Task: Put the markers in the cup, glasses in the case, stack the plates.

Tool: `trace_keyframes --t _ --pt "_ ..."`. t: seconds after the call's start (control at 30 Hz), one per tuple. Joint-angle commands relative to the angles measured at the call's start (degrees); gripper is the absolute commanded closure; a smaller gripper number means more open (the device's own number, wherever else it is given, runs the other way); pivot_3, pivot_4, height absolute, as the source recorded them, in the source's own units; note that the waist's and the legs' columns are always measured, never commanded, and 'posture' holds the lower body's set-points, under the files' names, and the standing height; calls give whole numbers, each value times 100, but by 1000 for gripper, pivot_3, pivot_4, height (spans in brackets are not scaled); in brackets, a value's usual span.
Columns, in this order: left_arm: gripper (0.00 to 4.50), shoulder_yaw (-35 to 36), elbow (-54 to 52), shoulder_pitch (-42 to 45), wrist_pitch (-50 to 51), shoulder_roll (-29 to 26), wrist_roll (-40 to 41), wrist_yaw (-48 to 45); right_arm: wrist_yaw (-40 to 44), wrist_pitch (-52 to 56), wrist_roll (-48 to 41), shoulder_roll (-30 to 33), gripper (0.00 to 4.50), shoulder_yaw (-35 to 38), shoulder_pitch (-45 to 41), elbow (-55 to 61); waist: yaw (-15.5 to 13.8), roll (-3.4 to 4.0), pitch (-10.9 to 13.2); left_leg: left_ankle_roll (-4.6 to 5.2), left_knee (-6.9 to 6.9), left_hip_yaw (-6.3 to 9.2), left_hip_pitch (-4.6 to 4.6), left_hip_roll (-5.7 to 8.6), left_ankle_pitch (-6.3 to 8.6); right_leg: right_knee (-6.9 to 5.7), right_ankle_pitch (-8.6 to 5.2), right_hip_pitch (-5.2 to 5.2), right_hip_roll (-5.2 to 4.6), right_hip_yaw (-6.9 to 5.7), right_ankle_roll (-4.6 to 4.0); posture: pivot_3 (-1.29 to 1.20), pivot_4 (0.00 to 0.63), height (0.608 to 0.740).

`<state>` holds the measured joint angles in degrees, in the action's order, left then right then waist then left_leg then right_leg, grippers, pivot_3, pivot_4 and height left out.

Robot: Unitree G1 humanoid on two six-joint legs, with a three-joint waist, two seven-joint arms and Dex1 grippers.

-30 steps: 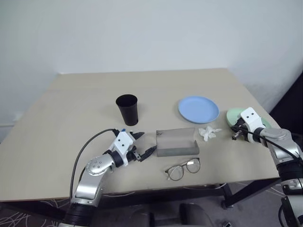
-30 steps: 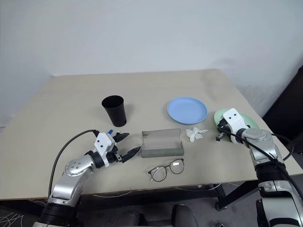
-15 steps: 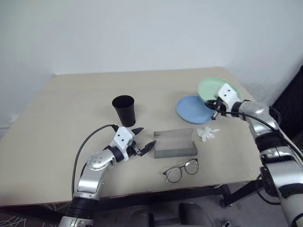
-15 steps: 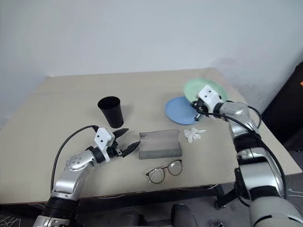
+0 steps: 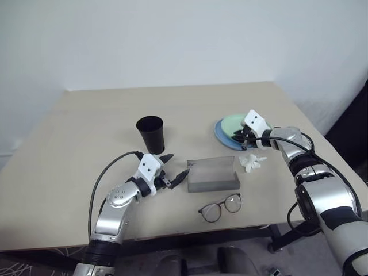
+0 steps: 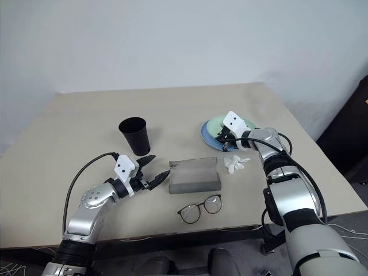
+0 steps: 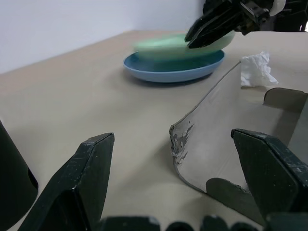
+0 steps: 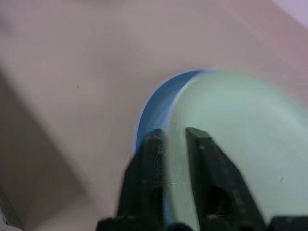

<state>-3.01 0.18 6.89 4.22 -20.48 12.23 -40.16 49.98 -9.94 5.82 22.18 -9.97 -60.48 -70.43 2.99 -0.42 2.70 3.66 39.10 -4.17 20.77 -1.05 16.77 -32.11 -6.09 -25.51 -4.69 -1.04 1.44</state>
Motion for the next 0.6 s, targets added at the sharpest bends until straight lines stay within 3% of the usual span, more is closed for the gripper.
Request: trace_keyframes --t 0.03,0.27,0.6 --pt "357 123 -256 14 -105 -50 72 27 -60 -207 19 41 2439 139 -228 87 0 1 0 0 0 0 -2 0 0 -2 0 0 0 2 0 0 0 740" --pt "357 70 -234 34 -105 -40 43 21 385 -277 -137 332 2439 277 -84 426 -7 1 0 0 6 1 -4 7 0 -24 0 -1 -3 5 0 0 0 740" --pt "357 14 -95 143 -133 -15 41 -50 2484 364 -415 1241 2439 228 949 1929 -6 0 -1 1 18 4 -11 16 0 -51 -3 -1 -14 10 3 0 0 740"
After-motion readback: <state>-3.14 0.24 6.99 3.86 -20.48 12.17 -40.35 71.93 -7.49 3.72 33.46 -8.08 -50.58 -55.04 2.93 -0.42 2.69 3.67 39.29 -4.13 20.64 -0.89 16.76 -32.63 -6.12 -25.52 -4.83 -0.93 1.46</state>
